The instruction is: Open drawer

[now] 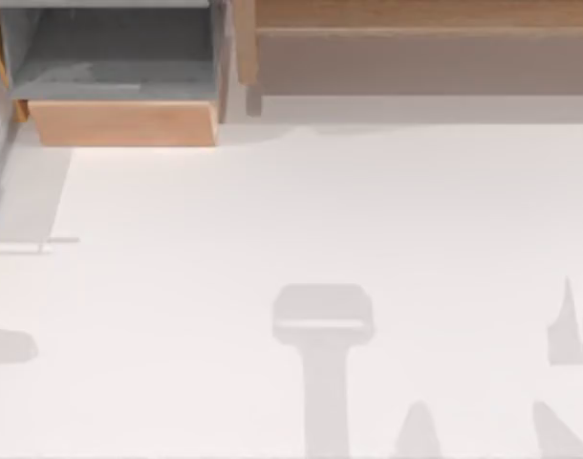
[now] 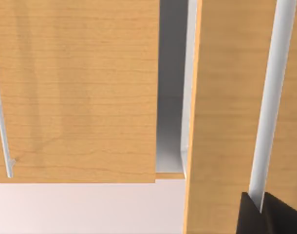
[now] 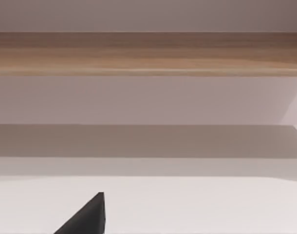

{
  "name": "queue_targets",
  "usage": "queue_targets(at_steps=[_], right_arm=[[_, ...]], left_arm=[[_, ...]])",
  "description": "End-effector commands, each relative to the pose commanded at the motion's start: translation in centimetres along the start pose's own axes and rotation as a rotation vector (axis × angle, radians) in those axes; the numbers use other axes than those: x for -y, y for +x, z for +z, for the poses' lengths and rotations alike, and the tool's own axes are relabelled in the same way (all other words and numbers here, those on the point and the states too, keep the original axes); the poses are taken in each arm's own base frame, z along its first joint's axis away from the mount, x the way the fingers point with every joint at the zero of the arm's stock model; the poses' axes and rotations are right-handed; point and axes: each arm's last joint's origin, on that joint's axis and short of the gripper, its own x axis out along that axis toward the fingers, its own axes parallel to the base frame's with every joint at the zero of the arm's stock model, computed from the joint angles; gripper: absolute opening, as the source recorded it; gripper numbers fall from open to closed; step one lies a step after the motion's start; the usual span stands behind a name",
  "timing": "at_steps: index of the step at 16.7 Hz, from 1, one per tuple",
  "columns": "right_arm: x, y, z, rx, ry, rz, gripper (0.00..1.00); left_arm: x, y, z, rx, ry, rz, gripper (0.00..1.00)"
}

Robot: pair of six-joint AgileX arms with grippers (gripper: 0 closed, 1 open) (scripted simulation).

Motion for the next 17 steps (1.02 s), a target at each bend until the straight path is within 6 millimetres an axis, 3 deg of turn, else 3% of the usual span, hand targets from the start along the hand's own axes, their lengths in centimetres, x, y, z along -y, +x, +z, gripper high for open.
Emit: queue_targets(at_steps=[1, 14, 17], right_arm=[[0.0, 0.0, 0.0, 0.0, 0.0, 0.0, 1.0], [0.0, 0.0, 0.0, 0.0, 0.0, 0.0, 1.0], [0.0, 0.0, 0.0, 0.0, 0.0, 0.0, 1.0]], left_arm=[[0.0, 0.0, 0.0, 0.0, 0.0, 0.0, 0.0], [0.0, 0.0, 0.0, 0.0, 0.0, 0.0, 0.98], [0.0, 0.0, 0.0, 0.0, 0.0, 0.0, 1.0]])
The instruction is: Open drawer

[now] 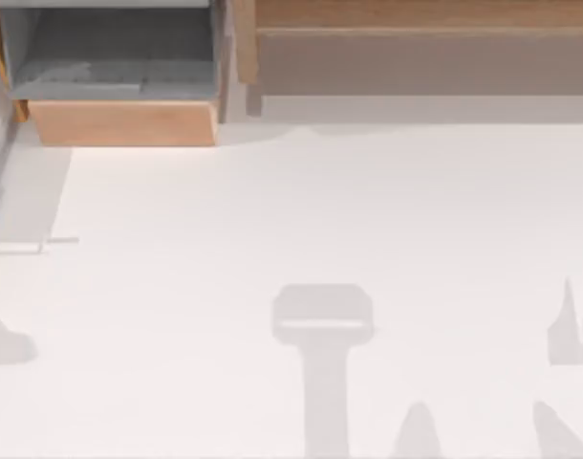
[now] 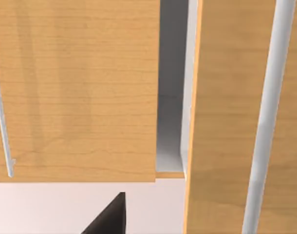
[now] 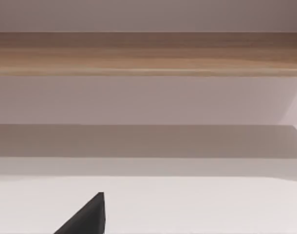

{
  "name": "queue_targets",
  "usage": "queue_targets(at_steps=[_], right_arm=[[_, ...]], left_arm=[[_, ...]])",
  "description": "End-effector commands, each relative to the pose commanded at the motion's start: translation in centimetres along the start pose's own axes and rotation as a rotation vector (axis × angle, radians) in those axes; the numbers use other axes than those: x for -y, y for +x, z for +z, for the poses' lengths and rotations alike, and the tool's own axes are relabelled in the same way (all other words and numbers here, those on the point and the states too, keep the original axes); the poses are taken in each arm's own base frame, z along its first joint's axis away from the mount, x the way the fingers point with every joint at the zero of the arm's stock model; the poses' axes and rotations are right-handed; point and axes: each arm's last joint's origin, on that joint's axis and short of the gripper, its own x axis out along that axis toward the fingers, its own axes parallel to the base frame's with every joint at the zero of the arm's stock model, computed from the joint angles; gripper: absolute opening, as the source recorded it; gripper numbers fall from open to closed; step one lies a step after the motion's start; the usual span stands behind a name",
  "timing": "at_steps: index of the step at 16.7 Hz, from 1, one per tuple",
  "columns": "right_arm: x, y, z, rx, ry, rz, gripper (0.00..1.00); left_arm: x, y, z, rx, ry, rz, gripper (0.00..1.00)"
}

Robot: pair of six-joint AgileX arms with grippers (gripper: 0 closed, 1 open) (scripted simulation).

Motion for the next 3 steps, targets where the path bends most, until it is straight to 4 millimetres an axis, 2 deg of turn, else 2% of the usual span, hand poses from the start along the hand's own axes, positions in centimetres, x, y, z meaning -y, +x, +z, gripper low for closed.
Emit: queue_targets(at_steps=[3], right_arm=[[0.0, 0.0, 0.0, 0.0, 0.0, 0.0, 1.0]], left_arm=[[0.0, 0.0, 0.0, 0.0, 0.0, 0.0, 1.0]])
